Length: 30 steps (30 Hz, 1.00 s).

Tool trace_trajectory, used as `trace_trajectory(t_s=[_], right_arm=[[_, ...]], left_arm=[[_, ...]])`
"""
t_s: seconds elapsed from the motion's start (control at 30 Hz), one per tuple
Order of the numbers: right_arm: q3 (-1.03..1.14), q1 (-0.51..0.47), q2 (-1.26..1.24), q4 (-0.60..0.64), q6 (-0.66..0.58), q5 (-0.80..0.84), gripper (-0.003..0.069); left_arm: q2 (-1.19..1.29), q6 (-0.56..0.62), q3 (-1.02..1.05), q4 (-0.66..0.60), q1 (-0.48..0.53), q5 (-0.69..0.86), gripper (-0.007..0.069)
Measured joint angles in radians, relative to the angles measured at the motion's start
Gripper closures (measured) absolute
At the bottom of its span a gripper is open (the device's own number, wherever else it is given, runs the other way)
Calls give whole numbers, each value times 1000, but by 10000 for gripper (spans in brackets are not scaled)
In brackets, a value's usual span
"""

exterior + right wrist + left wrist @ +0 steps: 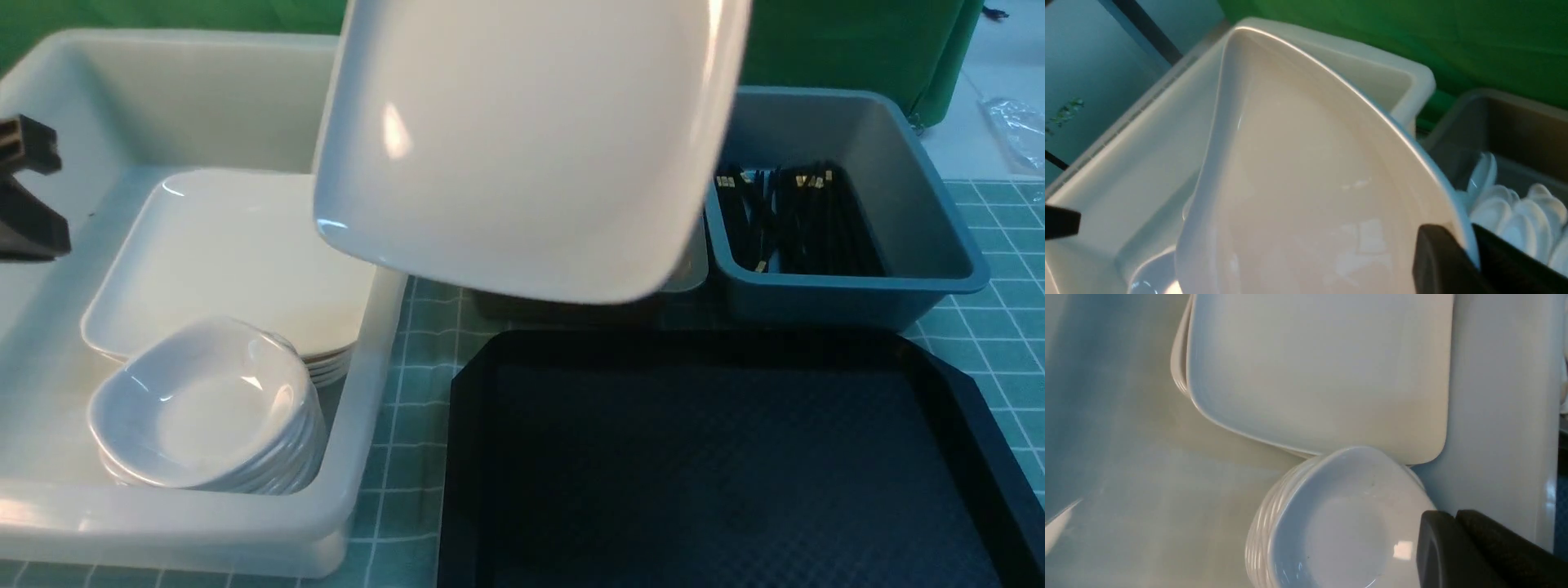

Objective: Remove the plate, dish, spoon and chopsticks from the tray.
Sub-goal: Use the right arm to put the plate into the large storage box on the left

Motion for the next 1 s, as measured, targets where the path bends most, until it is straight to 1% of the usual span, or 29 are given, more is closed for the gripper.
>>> trace_trajectory(t_s=[0.07,0.27,0.37,0.5,0.63,0.77,0.9,1.0], right_arm=[[-140,55,126,4,30,-23,603],[-379,144,380,8,87,-81,603],[-510,202,526,4,95,-147,603],[-556,259,608,3,100,-211,603],[-562,294,629,-10,89,-234,603],[-565,303,642,-33,87,-246,603],[-566,310,665,-114,86,-264,603],[-566,319,674,-135,87,-269,603]], left_arm=[[-1,8,0,-32,6,1,610],[-3,22,0,-52,7,13,610],[-3,24,0,-50,7,16,610],[-3,24,0,-48,7,21,610],[-3,28,0,-48,7,35,610],[-3,45,0,-46,7,53,610],[-3,48,0,-45,7,56,610],[-3,49,0,-45,7,56,610]])
